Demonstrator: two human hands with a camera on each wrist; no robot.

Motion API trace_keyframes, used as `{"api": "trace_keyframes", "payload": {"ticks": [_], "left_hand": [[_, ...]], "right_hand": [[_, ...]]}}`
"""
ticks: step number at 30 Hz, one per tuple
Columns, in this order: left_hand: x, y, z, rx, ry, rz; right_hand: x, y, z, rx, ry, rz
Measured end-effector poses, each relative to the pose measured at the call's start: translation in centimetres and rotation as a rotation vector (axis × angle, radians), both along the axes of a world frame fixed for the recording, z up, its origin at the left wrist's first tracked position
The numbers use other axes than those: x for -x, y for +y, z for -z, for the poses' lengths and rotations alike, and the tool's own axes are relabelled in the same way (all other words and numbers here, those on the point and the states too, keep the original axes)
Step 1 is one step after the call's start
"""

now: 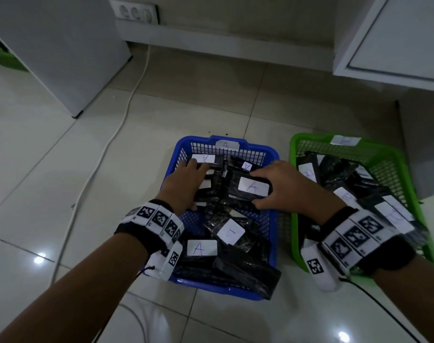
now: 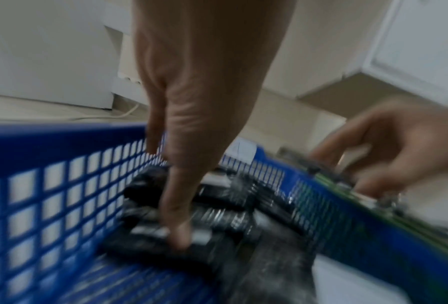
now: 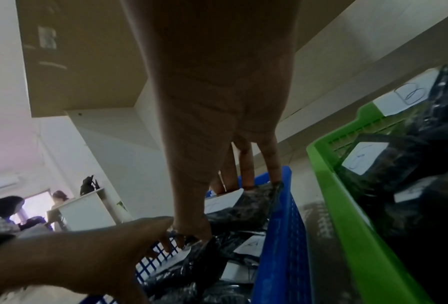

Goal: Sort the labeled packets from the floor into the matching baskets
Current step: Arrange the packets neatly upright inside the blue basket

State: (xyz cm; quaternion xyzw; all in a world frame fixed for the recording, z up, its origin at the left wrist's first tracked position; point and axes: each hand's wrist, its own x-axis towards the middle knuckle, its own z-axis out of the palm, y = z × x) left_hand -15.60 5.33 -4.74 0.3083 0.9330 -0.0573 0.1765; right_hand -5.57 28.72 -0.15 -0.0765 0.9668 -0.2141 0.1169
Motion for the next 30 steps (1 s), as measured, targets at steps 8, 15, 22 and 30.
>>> {"api": "trace_keyframes", "payload": {"ticks": [8, 15, 22, 30], "left_hand": [[-0.5, -2.6, -0.9, -0.27, -0.144, 0.0], [-1.6, -3.3, -0.8, -0.338, -0.17, 0.045], [-2.0, -1.8, 0.6, -0.208, -0.013, 0.18], [-0.4, -0.6, 1.2, -0.192, 0.067, 0.263]], "right_hand": [[4.7, -1.9, 2.8, -0.216, -0.061, -0.068], [5.6, -2.0, 4.1, -0.269, -0.038, -0.068], [5.4, -2.3, 4.7, -0.245, -0.062, -0.108], [4.9, -2.6, 5.0, -0.309, -0.054, -0.133]]}}
